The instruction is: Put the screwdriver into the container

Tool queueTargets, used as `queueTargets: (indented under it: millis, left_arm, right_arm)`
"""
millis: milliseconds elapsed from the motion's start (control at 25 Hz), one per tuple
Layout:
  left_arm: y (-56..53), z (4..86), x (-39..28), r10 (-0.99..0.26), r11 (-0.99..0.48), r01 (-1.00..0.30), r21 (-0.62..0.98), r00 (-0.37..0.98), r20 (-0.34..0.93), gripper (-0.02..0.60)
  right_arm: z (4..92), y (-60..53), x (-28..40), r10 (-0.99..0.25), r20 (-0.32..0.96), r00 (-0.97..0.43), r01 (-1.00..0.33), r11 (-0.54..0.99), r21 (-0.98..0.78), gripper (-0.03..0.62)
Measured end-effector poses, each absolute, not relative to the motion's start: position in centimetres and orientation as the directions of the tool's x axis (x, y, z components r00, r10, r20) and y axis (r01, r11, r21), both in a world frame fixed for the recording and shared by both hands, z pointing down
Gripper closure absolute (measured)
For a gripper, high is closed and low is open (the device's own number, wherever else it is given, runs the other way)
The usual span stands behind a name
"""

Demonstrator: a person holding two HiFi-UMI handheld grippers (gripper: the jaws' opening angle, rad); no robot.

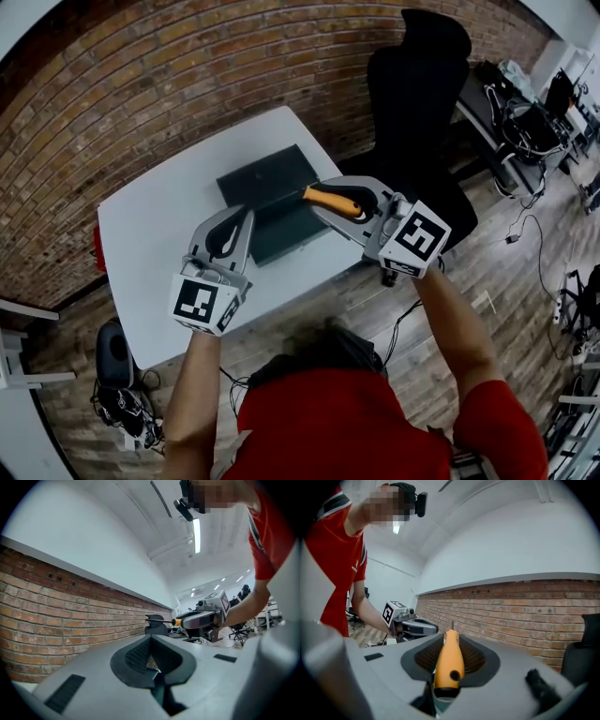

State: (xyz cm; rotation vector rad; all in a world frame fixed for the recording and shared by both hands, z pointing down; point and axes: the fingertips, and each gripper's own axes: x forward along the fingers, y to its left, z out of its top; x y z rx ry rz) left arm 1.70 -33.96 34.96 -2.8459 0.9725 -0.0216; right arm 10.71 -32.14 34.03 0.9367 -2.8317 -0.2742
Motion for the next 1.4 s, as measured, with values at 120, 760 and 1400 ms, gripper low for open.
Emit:
queueTargets:
  millis: [120, 760, 1400]
  left_arm:
    - [-34.7, 35.4, 1.7, -0.642, -0.759, -0.638, -0.129, 0.767, -0.019, 0.569]
    - [-37.2, 38.1, 1.8, -0.839, -0.538, -0.841, -0.06, 0.541, -0.05, 0.569]
    - [-38.2, 42.9, -0.3, -0.845, -0.535, -0.845, -0.03, 0.533, 0.045, 0.569]
  right_arm:
    - [35.3, -33.2, 11.1, -0.561, 0.121, -0.819, -0.529, 0.819, 0.224, 0.482]
    - [44.9, -37.1, 10.2, -0.297, 0.338, -0.893, -0.248, 0.952, 0.182, 0.482]
    - [55.0, -39.4, 6.4, -0.192, 0.583, -0.789, -0.175, 0.981, 0.087, 0.482]
